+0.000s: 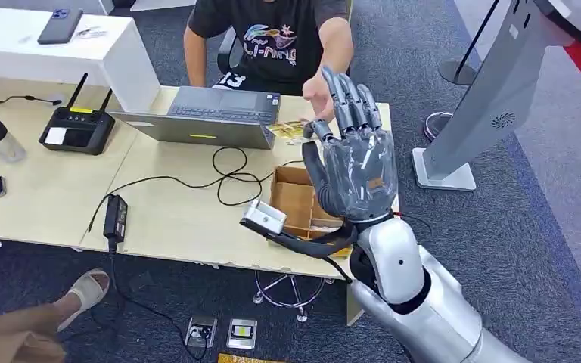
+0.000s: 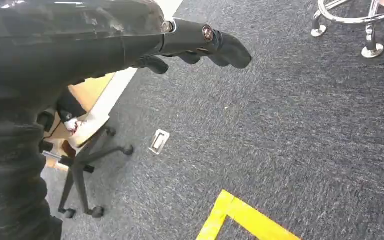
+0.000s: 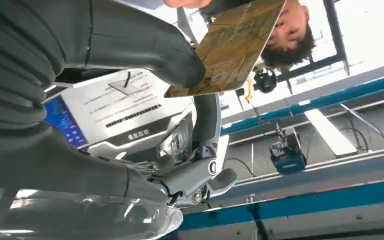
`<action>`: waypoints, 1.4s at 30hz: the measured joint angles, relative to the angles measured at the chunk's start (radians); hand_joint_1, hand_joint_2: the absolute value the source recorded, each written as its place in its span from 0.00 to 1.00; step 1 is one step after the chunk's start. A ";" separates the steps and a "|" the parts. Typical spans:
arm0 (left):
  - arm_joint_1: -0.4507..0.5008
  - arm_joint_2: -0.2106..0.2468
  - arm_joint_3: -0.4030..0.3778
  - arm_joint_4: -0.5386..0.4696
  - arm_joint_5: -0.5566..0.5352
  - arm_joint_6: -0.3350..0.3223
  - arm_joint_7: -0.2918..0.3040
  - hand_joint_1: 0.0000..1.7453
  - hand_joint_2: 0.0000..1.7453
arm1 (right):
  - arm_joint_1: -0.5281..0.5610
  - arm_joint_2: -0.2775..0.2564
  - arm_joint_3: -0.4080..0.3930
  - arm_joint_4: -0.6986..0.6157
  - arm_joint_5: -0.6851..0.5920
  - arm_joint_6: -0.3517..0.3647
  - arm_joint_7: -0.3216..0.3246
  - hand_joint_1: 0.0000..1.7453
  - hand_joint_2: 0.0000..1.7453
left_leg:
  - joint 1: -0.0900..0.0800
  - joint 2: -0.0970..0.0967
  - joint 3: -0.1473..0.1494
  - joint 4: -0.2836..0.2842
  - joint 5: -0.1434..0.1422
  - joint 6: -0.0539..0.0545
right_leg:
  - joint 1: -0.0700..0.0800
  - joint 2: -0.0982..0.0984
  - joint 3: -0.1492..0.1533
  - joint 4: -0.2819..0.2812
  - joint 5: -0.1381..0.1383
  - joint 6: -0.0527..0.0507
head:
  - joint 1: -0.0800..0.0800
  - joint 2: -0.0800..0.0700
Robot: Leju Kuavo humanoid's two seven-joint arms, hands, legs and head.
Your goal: Pass the card to the sensor for recognition and then transmit it.
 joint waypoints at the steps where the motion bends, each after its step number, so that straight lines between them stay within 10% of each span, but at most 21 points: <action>1: 0.000 0.000 0.000 0.000 -0.002 0.000 0.002 0.00 1.00 | -0.012 0.009 0.004 0.012 -0.003 -0.003 -0.002 1.00 1.00 | 0.000 0.000 0.000 0.000 0.000 0.000 | 0.000 0.000 0.000 0.000 0.000 0.000 | 0.000 0.000; 10: 0.000 0.000 0.000 0.001 -0.013 0.000 0.010 0.00 1.00 | -0.050 0.039 0.015 0.061 -0.020 -0.010 -0.003 1.00 1.00 | 0.000 0.000 -0.001 0.000 0.000 0.000 | 0.000 0.000 0.000 0.000 0.000 0.000 | 0.000 0.000; 27: -0.001 0.016 0.000 0.041 0.035 0.000 -0.008 0.00 1.00 | -0.276 0.202 0.034 0.724 -0.019 -0.056 0.088 1.00 1.00 | 0.000 -0.001 -0.001 0.000 0.001 0.000 | 0.000 -0.001 0.000 0.000 0.000 0.000 | 0.000 0.000; 29: -0.001 0.014 0.000 0.041 0.060 0.000 -0.006 0.00 1.00 | -0.284 0.215 0.034 0.769 -0.005 -0.063 0.084 0.00 1.00 | 0.000 -0.001 -0.001 0.000 0.001 0.000 | 0.000 -0.001 0.000 0.000 0.000 0.000 | 0.000 0.000; 42: 0.000 -0.024 0.000 0.023 0.030 0.000 0.100 0.00 1.00 | -0.289 0.317 0.066 0.933 0.121 -0.059 0.099 0.00 1.00 | 0.000 -0.001 -0.001 0.000 0.001 0.000 | 0.000 -0.001 -0.001 0.000 0.000 0.000 | 0.000 0.000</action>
